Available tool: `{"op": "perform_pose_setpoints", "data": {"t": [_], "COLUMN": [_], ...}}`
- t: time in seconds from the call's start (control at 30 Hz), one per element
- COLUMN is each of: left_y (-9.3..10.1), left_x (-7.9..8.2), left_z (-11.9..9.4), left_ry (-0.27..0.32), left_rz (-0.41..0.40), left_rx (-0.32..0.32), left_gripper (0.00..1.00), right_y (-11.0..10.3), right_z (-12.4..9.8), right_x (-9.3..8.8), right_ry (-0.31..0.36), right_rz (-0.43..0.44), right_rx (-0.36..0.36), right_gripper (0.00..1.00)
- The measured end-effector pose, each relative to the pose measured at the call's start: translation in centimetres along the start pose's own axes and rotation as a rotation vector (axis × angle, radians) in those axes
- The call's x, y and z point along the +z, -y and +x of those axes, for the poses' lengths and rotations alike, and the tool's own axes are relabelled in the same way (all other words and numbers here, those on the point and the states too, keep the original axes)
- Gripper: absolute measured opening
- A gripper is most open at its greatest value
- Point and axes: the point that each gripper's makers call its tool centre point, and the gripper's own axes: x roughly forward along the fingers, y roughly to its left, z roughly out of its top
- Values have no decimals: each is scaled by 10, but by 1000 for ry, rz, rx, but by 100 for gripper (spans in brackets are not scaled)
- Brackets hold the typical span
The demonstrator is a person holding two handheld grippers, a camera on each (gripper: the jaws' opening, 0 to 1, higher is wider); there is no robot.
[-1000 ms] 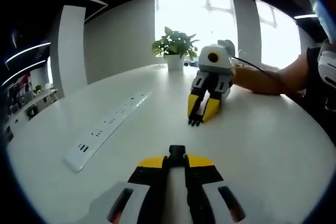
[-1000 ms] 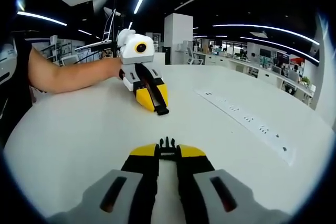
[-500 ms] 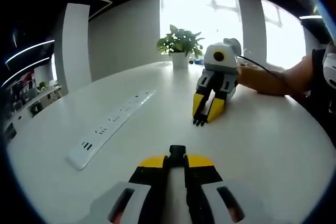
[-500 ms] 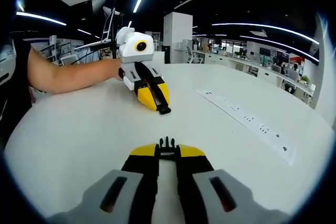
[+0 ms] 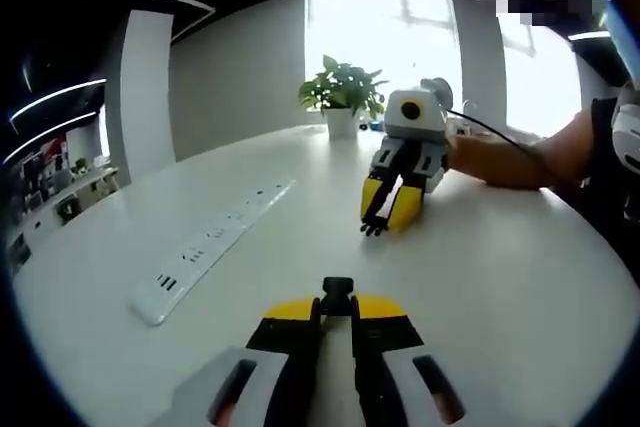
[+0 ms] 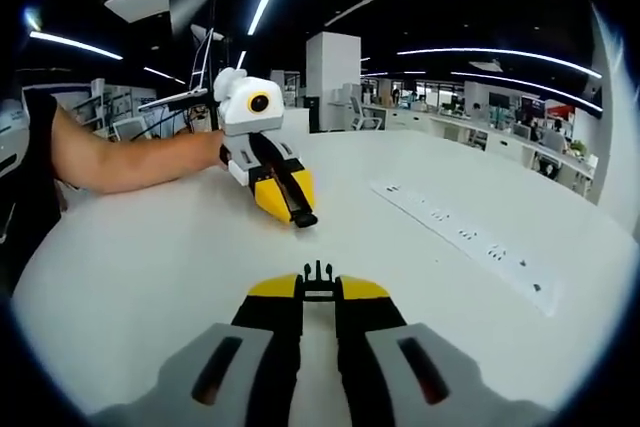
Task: Snap the two parts of the plastic buckle together until the buckle closes and remains connected.
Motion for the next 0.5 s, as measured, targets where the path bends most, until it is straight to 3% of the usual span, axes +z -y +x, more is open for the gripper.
{"op": "perform_pose_setpoints", "data": {"t": [0.13,0.2,0.43,0.5], "left_y": [2,5,5,2], "left_x": [0,5,20,19], "left_z": [-2,-5,-6,-5], "left_ry": [-30,-15,47,35], "left_rz": [4,-5,20,27], "left_rx": [-15,-32,-25,-1], "left_gripper": [10,10,10,10], "right_y": [-1,-1,4,12], "right_z": [0,-2,-14,-16], "right_x": [-2,4,31,38], "right_ry": [-29,-22,73,104], "right_rz": [-8,-4,10,-5], "right_rx": [-5,-11,-47,-92], "right_gripper": [11,11,11,11]}}
